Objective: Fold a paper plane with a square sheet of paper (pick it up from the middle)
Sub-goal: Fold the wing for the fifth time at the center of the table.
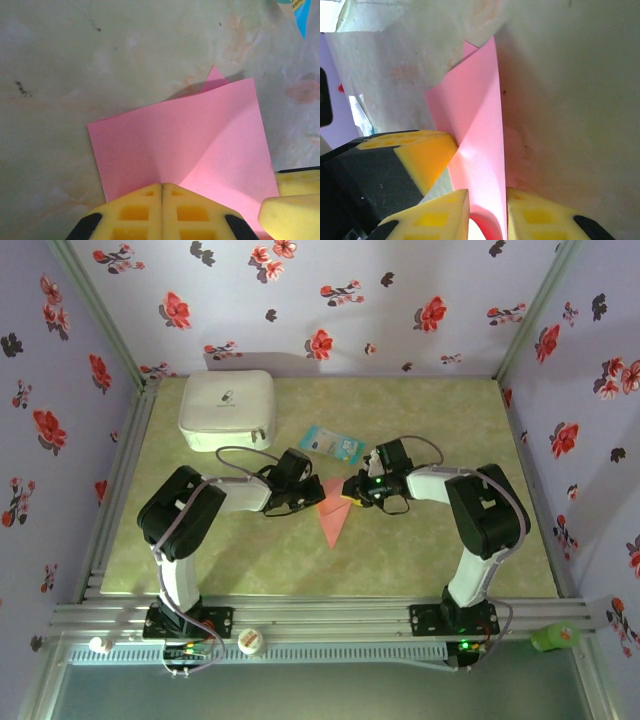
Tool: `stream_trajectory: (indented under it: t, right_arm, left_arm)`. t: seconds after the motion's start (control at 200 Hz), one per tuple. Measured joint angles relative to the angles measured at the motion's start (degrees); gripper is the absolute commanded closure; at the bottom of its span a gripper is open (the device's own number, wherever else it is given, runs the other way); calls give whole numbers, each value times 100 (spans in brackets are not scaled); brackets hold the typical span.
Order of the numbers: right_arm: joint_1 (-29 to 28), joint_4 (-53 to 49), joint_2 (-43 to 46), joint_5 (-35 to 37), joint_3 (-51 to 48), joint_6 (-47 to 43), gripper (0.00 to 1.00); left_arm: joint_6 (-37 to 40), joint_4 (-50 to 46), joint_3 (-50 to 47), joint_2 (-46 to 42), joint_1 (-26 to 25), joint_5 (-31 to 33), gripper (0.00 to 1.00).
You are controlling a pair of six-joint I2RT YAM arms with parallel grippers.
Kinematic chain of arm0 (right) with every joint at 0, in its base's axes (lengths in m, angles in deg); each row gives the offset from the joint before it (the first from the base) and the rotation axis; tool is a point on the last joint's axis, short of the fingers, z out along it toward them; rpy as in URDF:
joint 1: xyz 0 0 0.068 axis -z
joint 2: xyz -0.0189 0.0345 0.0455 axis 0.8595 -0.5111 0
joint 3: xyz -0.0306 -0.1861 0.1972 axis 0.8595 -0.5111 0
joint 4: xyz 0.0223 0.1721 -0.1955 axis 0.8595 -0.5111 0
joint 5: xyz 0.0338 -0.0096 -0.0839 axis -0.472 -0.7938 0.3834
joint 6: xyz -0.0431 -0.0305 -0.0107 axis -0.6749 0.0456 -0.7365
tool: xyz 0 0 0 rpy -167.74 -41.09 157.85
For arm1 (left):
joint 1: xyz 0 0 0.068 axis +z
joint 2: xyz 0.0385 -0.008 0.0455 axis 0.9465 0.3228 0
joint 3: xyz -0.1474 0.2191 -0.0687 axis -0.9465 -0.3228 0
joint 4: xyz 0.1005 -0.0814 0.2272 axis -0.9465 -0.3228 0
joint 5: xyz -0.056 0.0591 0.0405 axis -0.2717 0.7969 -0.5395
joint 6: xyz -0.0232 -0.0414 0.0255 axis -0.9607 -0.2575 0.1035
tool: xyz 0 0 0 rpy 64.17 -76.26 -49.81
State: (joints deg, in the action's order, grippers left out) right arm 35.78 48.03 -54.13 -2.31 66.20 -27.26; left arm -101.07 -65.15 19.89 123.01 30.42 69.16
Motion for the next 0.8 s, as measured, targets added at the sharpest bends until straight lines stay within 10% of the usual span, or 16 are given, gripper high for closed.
stream_trajectory:
  t: [0.425,0.8]
  right_arm:
    - [52,-341,-310,-157,267,-402,93]
    - [74,-409,-42,-15,223,-149,100]
  left_arm:
    - [20,-2,0,0,0,0,96]
    - [284,-138,-59,-435,-2,-37,54]
